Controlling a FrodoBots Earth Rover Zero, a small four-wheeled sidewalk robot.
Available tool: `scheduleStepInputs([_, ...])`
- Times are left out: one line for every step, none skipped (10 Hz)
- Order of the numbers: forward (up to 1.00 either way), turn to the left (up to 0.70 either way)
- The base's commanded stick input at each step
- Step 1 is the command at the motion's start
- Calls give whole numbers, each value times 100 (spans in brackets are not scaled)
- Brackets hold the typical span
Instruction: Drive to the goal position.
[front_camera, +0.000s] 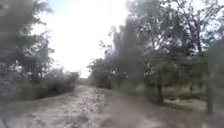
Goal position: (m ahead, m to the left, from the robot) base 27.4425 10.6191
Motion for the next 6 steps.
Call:
scheduleStepInputs([85, 24])
scheduleStepInputs([85, 0])
scheduleStepInputs([85, 0])
scheduleStepInputs([85, 0])
scheduleStepInputs([85, 22])
scheduleStepInputs([85, 33])
